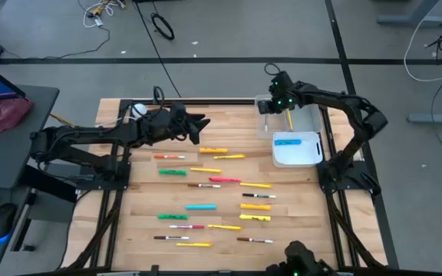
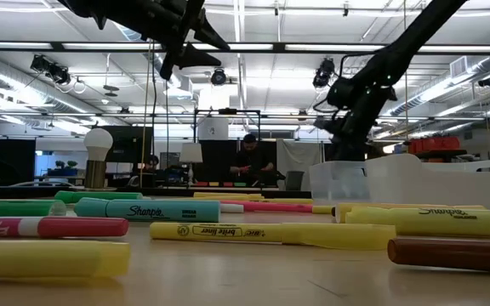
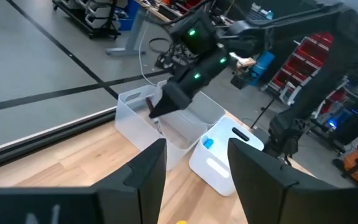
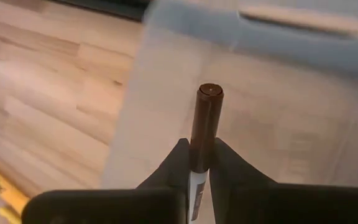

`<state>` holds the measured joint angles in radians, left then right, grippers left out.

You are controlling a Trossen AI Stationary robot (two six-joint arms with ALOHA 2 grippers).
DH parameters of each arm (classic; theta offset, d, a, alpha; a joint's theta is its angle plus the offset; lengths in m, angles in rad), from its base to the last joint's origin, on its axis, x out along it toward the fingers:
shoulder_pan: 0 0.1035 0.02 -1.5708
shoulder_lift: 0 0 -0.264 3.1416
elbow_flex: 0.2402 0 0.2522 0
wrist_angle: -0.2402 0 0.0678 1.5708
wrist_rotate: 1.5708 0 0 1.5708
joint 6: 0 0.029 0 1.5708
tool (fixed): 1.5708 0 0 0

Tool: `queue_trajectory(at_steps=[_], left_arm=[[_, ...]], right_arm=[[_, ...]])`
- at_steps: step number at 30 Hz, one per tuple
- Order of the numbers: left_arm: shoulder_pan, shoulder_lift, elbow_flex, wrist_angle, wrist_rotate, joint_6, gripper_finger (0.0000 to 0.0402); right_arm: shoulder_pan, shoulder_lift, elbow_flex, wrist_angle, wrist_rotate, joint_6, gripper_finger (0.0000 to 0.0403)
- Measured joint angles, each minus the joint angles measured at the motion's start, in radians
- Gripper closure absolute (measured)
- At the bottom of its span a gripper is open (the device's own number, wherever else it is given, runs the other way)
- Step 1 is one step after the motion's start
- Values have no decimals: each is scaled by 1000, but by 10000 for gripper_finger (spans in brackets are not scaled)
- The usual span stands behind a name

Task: Pick & Place Markers
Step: Put the dark brown marker pen into the transparent bin, then put the green highlighter pen into the white bin

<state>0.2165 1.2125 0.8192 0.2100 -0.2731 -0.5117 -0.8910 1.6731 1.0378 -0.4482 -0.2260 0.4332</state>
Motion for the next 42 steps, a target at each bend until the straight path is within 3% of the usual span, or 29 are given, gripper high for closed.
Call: queue_trajectory(at_steps=[9, 20, 25, 30, 36, 42], left_arm=[[57, 0, 0, 1, 46, 0, 225], [115, 0, 0, 2, 286, 56, 225], [114, 0, 0, 0, 365, 63, 225], [114, 0, 0, -8, 457, 88, 225], [114, 0, 0, -46, 492, 113, 225], [114, 0, -1, -108, 492, 116, 225]], right_arm=[[9, 54, 0, 56, -1, 184, 353], [9, 34, 0, 79, 0, 234, 282], [9, -74, 0, 90, 6, 227, 262], [49, -258, 0, 74, 77, 197, 269], [177, -478, 0, 33, 176, 143, 289], [335, -600, 0, -61, 218, 134, 308]])
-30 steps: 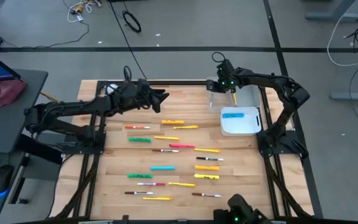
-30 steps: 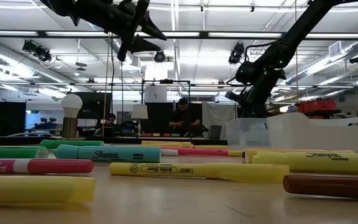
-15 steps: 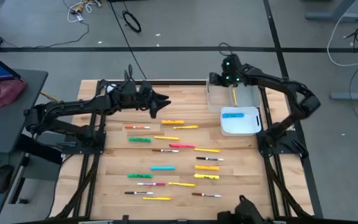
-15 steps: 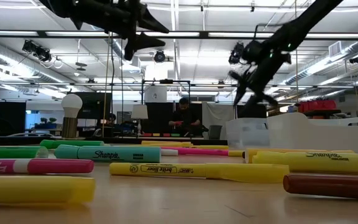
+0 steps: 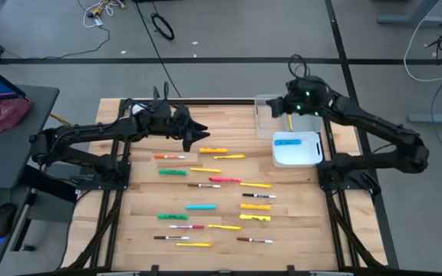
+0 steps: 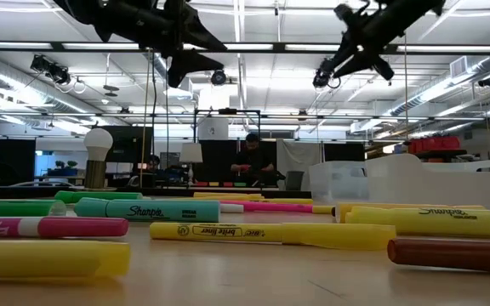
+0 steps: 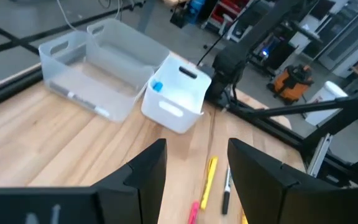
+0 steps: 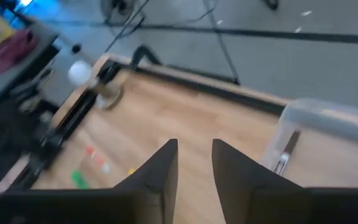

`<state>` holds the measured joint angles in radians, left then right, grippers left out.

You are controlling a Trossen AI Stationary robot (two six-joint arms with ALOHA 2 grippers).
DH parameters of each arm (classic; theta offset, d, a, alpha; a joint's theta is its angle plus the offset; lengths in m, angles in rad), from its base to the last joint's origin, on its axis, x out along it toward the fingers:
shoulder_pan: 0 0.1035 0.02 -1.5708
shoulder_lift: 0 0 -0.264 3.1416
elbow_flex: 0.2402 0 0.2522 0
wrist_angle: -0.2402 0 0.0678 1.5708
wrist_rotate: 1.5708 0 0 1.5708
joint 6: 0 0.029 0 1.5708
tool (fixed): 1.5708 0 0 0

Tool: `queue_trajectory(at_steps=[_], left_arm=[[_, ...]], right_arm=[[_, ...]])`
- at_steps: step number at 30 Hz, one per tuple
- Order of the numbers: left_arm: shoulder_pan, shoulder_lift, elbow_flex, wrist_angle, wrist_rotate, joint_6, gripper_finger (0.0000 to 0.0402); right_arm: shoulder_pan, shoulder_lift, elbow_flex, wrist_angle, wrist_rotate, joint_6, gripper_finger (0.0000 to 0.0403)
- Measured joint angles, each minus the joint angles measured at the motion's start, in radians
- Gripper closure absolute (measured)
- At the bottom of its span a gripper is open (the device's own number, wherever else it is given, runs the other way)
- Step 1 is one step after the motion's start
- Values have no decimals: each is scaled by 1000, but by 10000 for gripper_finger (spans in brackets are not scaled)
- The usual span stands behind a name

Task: Pick & Place Markers
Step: Put the green highlighter pen into the white bin

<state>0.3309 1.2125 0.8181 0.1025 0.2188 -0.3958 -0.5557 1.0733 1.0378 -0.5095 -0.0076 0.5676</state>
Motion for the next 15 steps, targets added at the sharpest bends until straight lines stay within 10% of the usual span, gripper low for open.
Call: queue_trajectory(at_steps=[15], left_arm=[[-45, -16, 0, -610, 94, 234, 225]], right_arm=[[211, 24, -152, -48, -17, -131, 317]])
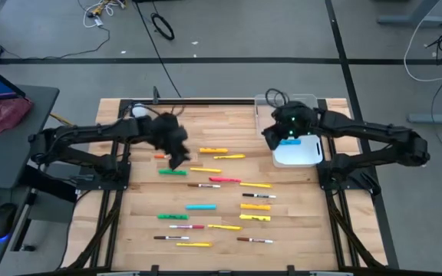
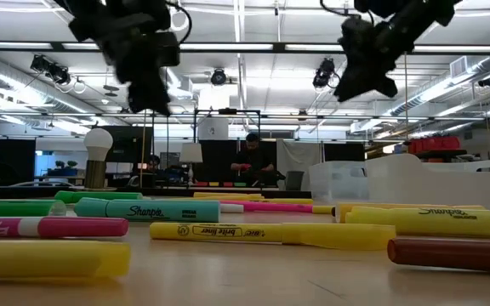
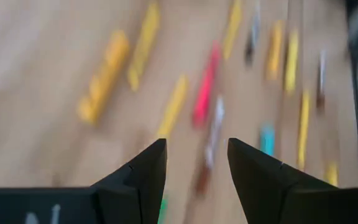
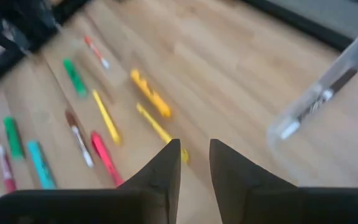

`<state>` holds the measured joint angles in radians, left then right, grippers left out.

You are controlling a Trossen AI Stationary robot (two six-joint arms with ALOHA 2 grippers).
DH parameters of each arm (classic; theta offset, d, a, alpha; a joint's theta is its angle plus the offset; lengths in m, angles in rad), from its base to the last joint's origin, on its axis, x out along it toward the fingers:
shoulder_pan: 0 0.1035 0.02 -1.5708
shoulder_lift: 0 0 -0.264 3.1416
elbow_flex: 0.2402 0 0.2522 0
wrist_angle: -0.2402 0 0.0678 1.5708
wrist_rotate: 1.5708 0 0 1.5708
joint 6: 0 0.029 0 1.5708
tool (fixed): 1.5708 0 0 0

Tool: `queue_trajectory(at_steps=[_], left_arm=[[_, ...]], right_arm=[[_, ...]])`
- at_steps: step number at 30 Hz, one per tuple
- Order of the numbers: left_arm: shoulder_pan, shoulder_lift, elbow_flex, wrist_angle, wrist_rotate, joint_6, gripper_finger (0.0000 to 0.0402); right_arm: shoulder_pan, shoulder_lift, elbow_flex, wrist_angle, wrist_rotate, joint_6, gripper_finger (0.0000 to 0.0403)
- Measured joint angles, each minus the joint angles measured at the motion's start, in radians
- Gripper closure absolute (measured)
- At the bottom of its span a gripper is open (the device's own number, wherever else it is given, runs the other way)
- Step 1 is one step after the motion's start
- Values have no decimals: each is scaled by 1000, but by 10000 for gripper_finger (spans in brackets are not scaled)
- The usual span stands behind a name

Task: Pick & Place Markers
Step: Put the green highlighter pen into the white bin

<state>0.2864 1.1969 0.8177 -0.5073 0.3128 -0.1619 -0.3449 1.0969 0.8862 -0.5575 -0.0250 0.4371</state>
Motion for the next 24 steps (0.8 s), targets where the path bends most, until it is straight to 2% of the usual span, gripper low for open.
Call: queue_trajectory(at_steps=[4, 9, 13, 17, 21, 24], left_arm=[[-45, 0, 0, -225, -3, 121, 225], [-79, 0, -46, -299, -51, 136, 225], [-102, 0, -121, -257, -55, 151, 224], [-128, 0, -188, -120, -120, 135, 213], [-162, 1, -245, -28, -218, 148, 201], [-184, 1, -284, 21, -235, 148, 198]], right_arm=[[13, 0, -50, 4, -44, -4, 303], [22, 0, -109, 119, -39, 34, 267], [22, -1, -128, 226, -76, 53, 239], [22, -1, -128, 246, -107, 52, 222], [22, -1, -129, 245, -124, 52, 216], [22, -2, -129, 247, -141, 52, 216]])
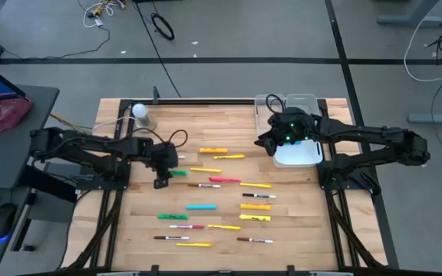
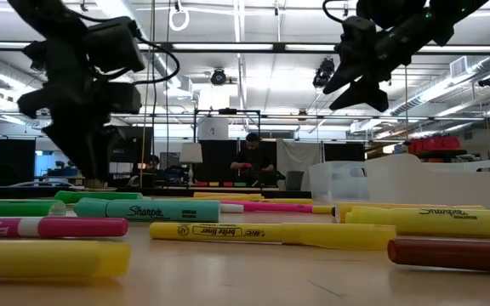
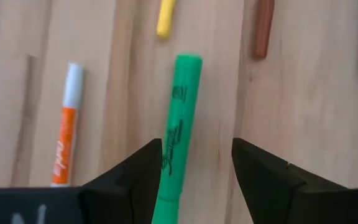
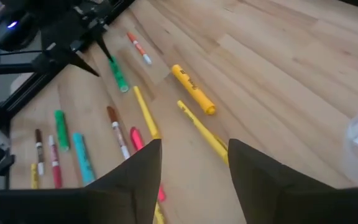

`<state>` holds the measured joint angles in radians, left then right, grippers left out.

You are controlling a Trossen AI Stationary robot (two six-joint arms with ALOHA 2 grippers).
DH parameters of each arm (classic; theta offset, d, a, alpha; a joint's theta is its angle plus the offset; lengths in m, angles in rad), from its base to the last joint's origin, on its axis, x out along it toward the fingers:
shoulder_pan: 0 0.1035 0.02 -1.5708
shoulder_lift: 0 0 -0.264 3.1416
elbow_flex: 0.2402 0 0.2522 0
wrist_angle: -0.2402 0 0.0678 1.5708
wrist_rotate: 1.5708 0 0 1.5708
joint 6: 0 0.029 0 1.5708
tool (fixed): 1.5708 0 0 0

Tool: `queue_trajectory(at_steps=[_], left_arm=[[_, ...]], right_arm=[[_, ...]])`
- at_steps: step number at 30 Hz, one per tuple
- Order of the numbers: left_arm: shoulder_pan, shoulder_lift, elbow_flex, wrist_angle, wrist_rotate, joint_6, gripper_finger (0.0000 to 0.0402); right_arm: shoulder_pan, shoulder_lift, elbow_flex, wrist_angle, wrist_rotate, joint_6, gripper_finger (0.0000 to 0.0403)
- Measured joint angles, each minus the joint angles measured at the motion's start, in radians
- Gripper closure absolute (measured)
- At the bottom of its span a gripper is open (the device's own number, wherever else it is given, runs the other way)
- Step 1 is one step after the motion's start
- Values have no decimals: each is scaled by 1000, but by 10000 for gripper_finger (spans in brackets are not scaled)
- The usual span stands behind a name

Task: Pick & Place Markers
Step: Put the green highlighter pen into the white bin

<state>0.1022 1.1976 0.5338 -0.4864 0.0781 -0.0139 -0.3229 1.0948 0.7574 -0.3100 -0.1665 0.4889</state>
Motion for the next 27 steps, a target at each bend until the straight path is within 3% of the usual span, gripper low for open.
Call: queue_trajectory(at_steps=[6, 16, 22, 27], left_arm=[[-47, 0, -71, 28, -72, -7, 227], [-82, -2, -136, 144, -75, -130, 330], [-84, 0, -122, 185, -49, -309, 335], [-73, 0, 22, 196, -62, -400, 335]], right_arm=[[0, -1, 0, 4, -53, 0, 222], [0, -110, -1, 54, -88, 51, 222], [0, -171, -1, 85, -88, 50, 222], [0, -166, -1, 91, -87, 54, 222]])
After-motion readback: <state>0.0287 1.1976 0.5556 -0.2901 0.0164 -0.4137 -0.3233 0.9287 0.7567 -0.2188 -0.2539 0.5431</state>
